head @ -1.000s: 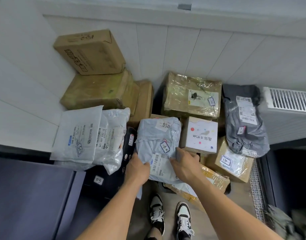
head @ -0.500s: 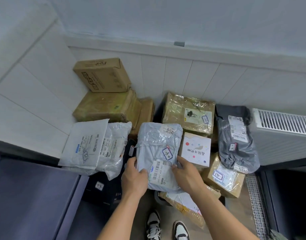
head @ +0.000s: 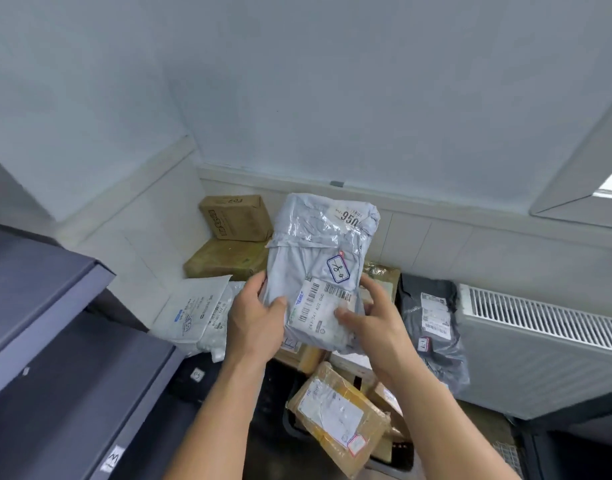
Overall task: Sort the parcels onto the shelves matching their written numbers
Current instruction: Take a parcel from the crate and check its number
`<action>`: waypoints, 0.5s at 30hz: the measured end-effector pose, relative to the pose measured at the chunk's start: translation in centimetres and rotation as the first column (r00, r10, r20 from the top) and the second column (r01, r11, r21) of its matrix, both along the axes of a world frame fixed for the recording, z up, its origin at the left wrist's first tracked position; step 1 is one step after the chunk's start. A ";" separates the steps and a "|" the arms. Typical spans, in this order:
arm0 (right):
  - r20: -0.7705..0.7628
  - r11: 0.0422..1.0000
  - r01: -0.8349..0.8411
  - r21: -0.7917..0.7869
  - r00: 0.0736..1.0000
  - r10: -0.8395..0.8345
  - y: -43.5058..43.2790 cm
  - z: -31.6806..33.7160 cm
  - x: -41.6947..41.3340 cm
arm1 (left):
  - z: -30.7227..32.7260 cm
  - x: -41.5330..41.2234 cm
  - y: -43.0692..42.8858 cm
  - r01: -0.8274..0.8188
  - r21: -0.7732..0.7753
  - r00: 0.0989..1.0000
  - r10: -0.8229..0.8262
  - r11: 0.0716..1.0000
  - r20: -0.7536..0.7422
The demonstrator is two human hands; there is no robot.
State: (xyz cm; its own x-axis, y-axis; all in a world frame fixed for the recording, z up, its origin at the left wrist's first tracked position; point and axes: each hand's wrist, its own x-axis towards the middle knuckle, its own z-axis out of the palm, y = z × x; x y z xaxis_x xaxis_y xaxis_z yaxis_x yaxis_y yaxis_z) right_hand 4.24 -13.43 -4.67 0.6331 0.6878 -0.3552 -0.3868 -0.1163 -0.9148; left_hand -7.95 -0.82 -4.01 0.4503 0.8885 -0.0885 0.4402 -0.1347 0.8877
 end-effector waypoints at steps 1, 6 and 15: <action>0.006 0.999 0.010 0.038 1.000 -0.011 -0.5 0.8 0.1 | 1.2 -0.1 -0.7 0.001 0.028 0.999 -0.002 1.000 0.039; -0.052 0.969 0.082 0.234 0.996 -0.071 -2.2 4.5 -0.3 | 5.0 -0.9 -3.3 -0.127 0.066 0.964 0.108 0.990 0.244; -0.276 0.875 0.197 0.442 0.958 -0.076 -0.7 7.9 -4.4 | 6.6 -2.6 -8.2 -0.107 -0.091 0.855 0.138 0.990 0.499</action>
State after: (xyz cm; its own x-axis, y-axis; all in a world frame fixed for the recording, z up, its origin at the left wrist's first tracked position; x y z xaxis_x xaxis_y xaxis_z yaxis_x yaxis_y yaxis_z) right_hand -0.20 -14.10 3.20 0.6684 0.7233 -0.1738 -0.5835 0.3649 -0.7255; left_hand -10.52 -9.03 2.59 0.3349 0.9398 0.0677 -0.0592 -0.0507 0.9970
